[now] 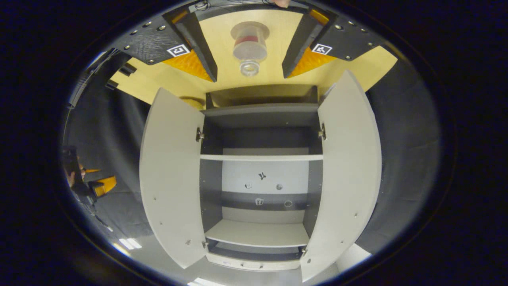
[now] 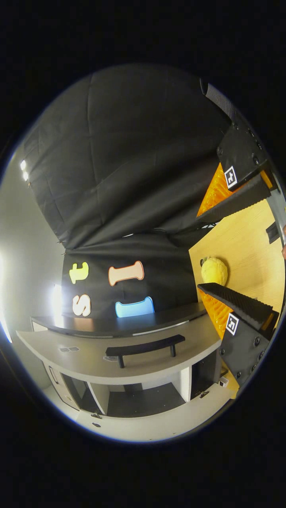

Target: Grasp the bottle in the cabinet with the left hand and place it on the coaster, then close the right door with the right hand and the left door with the left hand.

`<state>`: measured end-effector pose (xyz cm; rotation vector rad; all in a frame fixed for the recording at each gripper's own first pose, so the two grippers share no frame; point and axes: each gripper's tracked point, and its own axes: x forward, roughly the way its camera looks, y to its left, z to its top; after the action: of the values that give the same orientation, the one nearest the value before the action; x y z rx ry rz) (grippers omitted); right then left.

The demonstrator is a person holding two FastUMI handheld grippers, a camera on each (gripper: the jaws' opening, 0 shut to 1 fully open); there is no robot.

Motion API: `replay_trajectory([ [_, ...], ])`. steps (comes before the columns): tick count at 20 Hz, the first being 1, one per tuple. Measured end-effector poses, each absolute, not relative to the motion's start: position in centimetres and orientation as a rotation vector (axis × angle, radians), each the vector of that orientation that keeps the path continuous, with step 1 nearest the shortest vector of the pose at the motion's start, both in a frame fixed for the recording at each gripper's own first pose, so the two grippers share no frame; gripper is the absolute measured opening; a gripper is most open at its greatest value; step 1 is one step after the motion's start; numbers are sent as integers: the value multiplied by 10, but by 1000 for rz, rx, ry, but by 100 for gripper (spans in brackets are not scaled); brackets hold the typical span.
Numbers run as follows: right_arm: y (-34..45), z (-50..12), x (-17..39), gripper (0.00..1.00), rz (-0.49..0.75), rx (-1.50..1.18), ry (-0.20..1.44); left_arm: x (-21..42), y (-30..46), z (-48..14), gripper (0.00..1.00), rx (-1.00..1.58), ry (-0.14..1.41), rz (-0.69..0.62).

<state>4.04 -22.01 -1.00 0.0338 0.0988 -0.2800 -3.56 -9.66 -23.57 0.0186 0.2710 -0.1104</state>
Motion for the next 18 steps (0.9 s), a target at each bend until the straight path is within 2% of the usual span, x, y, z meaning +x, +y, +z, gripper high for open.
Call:
replay_trajectory([
  [5, -229, 14, 62, 98, -282, 7, 32, -26, -91, -144, 95, 10, 218, -42],
  [6, -229, 20, 66, 97, -273, -1, 22, -23, -92, -128, 100, 3, 203, -34],
  [7, -228, 26, 70, 98, -262, -7, 13, -15, -91, -110, 100, 2, 192, -23],
  [8, -226, 33, 74, 98, -250, -14, 4, -9, -90, -95, 95, -4, 180, -10],
  [10, -223, 45, 82, 97, -222, -25, -7, 3, -96, -75, 95, -32, 193, -20],
  [11, -220, 49, 86, 97, -204, -31, -9, 7, -94, -64, 100, -46, 190, -2],
  [12, -217, 55, 90, 97, -188, -32, -13, 13, -94, -53, 100, -59, 183, 12],
  [13, -213, 60, 94, 97, -168, -29, -19, 17, -95, -44, 95, -70, 180, 20],
  [18, -200, 83, 113, 98, -76, 21, -33, 34, -78, -18, 94, -29, 186, 119],
])
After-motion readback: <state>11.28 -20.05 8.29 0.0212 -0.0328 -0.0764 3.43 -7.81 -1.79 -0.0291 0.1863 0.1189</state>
